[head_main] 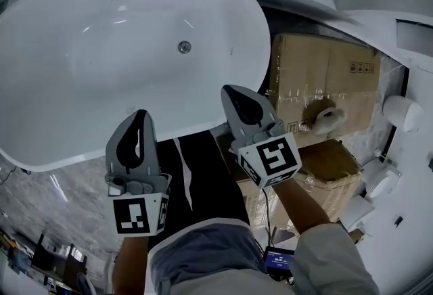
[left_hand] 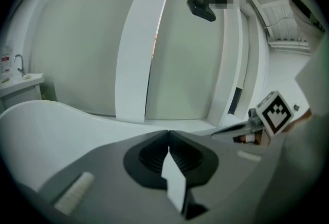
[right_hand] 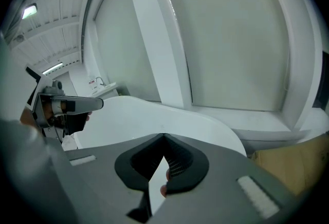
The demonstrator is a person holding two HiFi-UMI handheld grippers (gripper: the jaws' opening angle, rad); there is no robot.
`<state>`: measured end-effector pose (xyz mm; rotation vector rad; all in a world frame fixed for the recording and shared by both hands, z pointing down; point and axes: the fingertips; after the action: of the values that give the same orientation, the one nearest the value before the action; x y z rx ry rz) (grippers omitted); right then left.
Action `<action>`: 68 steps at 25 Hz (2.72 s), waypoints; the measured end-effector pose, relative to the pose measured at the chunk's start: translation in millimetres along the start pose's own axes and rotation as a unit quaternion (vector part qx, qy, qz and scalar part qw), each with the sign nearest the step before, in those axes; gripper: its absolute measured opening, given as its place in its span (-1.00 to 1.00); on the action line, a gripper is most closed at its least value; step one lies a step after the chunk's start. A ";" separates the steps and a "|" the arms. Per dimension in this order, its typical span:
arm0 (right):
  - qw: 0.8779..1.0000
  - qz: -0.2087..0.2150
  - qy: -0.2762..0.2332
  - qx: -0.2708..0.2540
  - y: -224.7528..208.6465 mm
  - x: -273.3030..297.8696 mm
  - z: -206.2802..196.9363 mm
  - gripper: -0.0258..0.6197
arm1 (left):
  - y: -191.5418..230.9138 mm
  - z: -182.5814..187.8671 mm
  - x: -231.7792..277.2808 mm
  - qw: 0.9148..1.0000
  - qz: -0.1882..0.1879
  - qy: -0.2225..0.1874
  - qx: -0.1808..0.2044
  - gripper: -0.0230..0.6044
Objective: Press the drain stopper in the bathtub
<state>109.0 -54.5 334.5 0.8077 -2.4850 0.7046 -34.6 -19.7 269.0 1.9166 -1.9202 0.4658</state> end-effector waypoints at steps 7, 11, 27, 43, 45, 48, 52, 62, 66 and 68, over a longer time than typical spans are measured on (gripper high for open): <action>1.000 -0.002 0.015 -0.016 -7.1 38.7 -26.0 -0.92 | 23.8 -40.8 16.2 1.000 -0.006 0.017 -0.005 -0.93; 0.999 0.013 0.022 -0.030 -8.1 62.1 -39.4 -0.92 | 27.3 -63.1 26.6 0.999 -0.027 0.030 0.005 -0.93; 0.998 0.028 0.054 -0.015 -34.3 146.7 -120.5 -0.92 | 36.5 -133.3 69.7 0.998 -0.043 0.056 -0.001 -0.93; 0.994 0.020 0.107 -0.033 -73.7 233.4 -186.2 -0.92 | 57.0 -186.3 127.4 0.997 -0.045 0.064 -0.001 -0.93; 0.993 0.021 0.114 -0.037 -78.3 244.4 -196.7 -0.92 | 58.7 -191.3 133.9 0.997 -0.050 0.065 -0.001 -0.93; 0.990 0.023 0.133 -0.041 -88.5 260.8 -216.1 -0.92 | 62.6 -199.4 145.2 0.996 -0.057 0.064 -0.009 -0.93; 0.987 0.026 0.155 -0.045 -101.0 280.8 -239.8 -0.92 | 67.7 -214.3 161.0 0.996 -0.055 0.069 -0.013 -0.93; 0.985 0.037 0.170 -0.022 -118.6 326.0 -284.3 -0.92 | 71.2 -250.1 177.5 0.993 -0.060 0.099 0.000 -0.93; 0.984 0.023 0.178 -0.017 -131.2 346.6 -304.7 -0.92 | 73.3 -263.9 184.6 0.992 -0.064 0.112 0.012 -0.93; 0.983 0.015 0.181 -0.010 -138.1 354.8 -314.3 -0.92 | 74.8 -269.3 190.8 0.991 -0.063 0.118 0.013 -0.93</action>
<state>10.0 -115.0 814.4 0.5769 -2.1747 0.7605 -97.7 -52.7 599.9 1.8916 -1.6419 0.6504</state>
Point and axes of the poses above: the fingertips, and each gripper's own axes: x forward along the fingers, y to its left, z out of its top, and after that the axes turned 11 degrees about z, right-handed
